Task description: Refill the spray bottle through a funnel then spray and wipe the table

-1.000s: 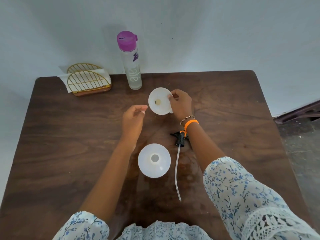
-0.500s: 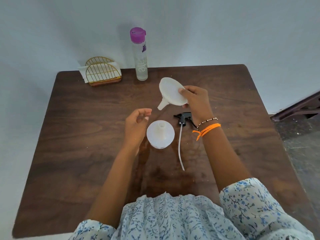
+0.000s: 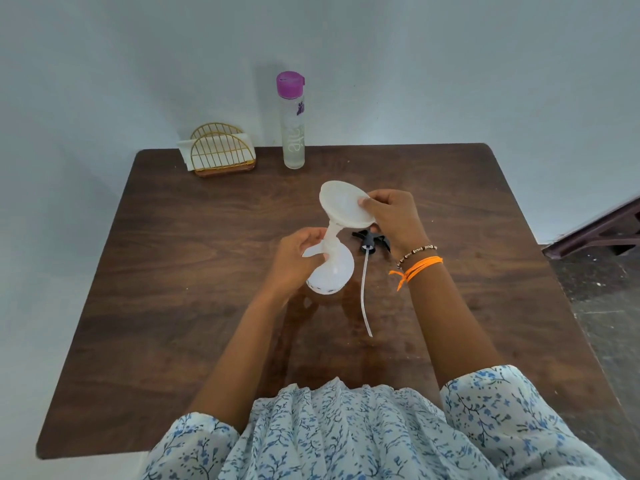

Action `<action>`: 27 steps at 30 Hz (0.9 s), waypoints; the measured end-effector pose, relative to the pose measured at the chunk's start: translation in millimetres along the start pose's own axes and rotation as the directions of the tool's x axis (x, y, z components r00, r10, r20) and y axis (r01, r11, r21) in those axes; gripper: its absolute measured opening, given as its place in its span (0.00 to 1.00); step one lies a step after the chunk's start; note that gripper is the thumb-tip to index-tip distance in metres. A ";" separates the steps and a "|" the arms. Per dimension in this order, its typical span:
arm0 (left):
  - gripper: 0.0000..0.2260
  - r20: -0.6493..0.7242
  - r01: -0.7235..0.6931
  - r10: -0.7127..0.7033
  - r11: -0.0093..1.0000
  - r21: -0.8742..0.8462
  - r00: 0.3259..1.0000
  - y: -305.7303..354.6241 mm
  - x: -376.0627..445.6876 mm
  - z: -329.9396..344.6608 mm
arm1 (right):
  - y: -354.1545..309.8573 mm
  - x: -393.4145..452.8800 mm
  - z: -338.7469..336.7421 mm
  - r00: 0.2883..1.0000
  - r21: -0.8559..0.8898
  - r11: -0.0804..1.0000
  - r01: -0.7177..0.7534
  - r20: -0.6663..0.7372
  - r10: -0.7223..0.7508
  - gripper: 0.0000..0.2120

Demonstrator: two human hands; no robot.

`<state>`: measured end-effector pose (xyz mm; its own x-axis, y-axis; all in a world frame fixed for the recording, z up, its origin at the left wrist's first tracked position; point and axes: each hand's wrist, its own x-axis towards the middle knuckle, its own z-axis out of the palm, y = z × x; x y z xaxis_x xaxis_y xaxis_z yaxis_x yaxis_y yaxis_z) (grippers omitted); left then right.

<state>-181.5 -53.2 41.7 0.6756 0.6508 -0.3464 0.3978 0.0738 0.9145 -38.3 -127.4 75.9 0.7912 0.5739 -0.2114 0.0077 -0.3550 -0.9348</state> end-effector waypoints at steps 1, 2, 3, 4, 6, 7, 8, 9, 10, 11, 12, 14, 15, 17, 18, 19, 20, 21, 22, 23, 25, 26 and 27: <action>0.14 -0.007 -0.008 0.008 1.000 -0.005 1.000 -1.3 0.6 0.6 | -0.9 -0.1 0.7 1.000 -0.043 0.999 0.025 -0.011 -0.025 0.07; 0.13 -0.015 -0.018 0.018 1.000 -0.010 1.000 -1.9 1.2 1.5 | -2.0 -0.5 1.4 0.998 -0.082 0.995 0.051 -0.021 -0.053 0.07; 0.13 -0.026 -0.029 0.028 1.000 -0.012 0.999 -2.4 1.7 2.3 | -3.3 -1.3 1.9 0.996 -0.117 0.990 0.079 -0.028 -0.082 0.07; 0.13 -0.037 -0.039 0.038 0.999 -0.014 0.999 -2.7 2.6 3.7 | -4.4 -2.1 2.4 0.993 -0.154 0.982 0.106 -0.032 -0.112 0.07; 0.12 -0.060 -0.057 0.056 0.998 -0.012 0.997 -3.7 4.3 6.2 | -6.8 -3.4 2.4 0.987 -0.215 0.965 0.150 -0.029 -0.160 0.07; 0.12 -0.071 -0.062 0.062 0.998 -0.007 0.996 -4.5 5.0 7.2 | -7.9 -3.8 2.0 0.985 -0.233 0.959 0.164 -0.023 -0.174 0.07; 0.12 -0.083 -0.065 0.065 0.998 0.000 0.994 -5.5 5.7 8.0 | -8.7 -3.8 1.3 0.983 -0.246 0.954 0.173 -0.018 -0.183 0.07; 0.12 -0.093 -0.067 0.067 0.998 0.008 0.993 -6.9 6.2 8.5 | -9.3 -3.8 0.4 0.982 -0.259 0.949 0.180 -0.013 -0.190 0.07; 0.12 -0.100 -0.068 0.069 0.998 0.012 0.993 -8.2 6.8 9.1 | -9.3 -3.8 -0.2 0.980 -0.276 0.943 0.187 -0.008 -0.197 0.07; 0.12 -0.105 -0.071 0.072 0.997 0.014 0.992 -9.1 6.9 9.3 | -9.2 -4.0 -0.5 0.979 -0.297 0.935 0.193 -0.003 -0.203 0.07; 0.12 -0.107 -0.076 0.077 0.997 0.016 0.991 -9.8 7.3 9.6 | -8.7 -4.2 -0.5 0.978 -0.318 0.927 0.197 0.002 -0.207 0.07; 0.13 -0.103 -0.089 0.091 0.996 0.023 0.991 -11.2 7.7 9.8 | -7.6 -5.1 0.4 0.977 -0.341 0.918 0.204 0.011 -0.213 0.08; 0.13 -0.103 -0.093 0.095 0.995 0.025 0.990 -12.1 7.8 9.5 | -7.0 -5.8 1.3 0.976 -0.348 0.914 0.211 0.017 -0.219 0.07; 0.17 -0.114 -0.101 0.102 0.995 0.011 0.988 -13.4 7.5 9.7 | -4.7 -7.5 4.0 0.973 -0.359 0.906 0.226 0.028 -0.231 0.07; 0.17 -0.123 -0.103 0.103 0.995 0.006 0.987 -13.9 7.4 10.2 | -3.4 -8.6 5.6 0.971 -0.363 0.902 0.232 0.034 -0.236 0.07; 0.17 -0.131 -0.105 0.105 0.994 0.007 0.986 -14.0 7.1 10.8 | -2.3 -9.9 7.0 0.969 -0.365 0.900 0.240 0.038 -0.243 0.06; 0.16 -0.136 -0.105 0.105 0.994 0.008 0.985 -14.3 7.3 11.5 | -1.1 -10.9 8.1 0.968 -0.364 0.898 0.246 0.040 -0.248 0.06; 0.15 -0.137 -0.102 0.102 0.995 0.007 0.985 -14.1 7.1 12.1 | 0.1 -11.4 8.6 0.966 -0.362 0.897 0.252 0.040 -0.255 0.06; 0.15 -0.138 -0.097 0.097 0.995 0.006 0.986 -14.2 7.3 12.5 | 1.2 -11.4 8.6 0.965 -0.362 0.897 0.254 0.039 -0.258 0.06; 0.15 -0.137 -0.091 0.091 0.996 0.004 0.986 -14.5 7.4 12.8 | 2.2 -11.2 7.9 0.965 -0.363 0.896 0.254 0.038 -0.258 0.06; 0.15 -0.136 -0.083 0.081 0.997 -0.005 0.987 -16.4 7.6 13.2 | 4.2 -10.7 6.4 0.967 -0.366 0.897 0.248 0.036 -0.252 0.05; 0.16 -0.138 -0.077 0.075 0.997 -0.012 0.988 -17.4 7.6 13.6 | 5.4 -10.5 5.9 0.968 -0.367 0.897 0.246 0.036 -0.250 0.05; 0.16 -0.142 -0.071 0.068 0.997 -0.017 0.987 -17.8 7.1 13.8 | 6.2 -10.7 5.7 0.967 -0.368 0.896 0.248 0.036 -0.253 0.05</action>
<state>-175.2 -60.3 20.1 0.6058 0.7552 -0.2504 0.3381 0.0405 0.9402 -50.2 -131.5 70.8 0.7412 0.6710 0.0220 0.4285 -0.4475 -0.7849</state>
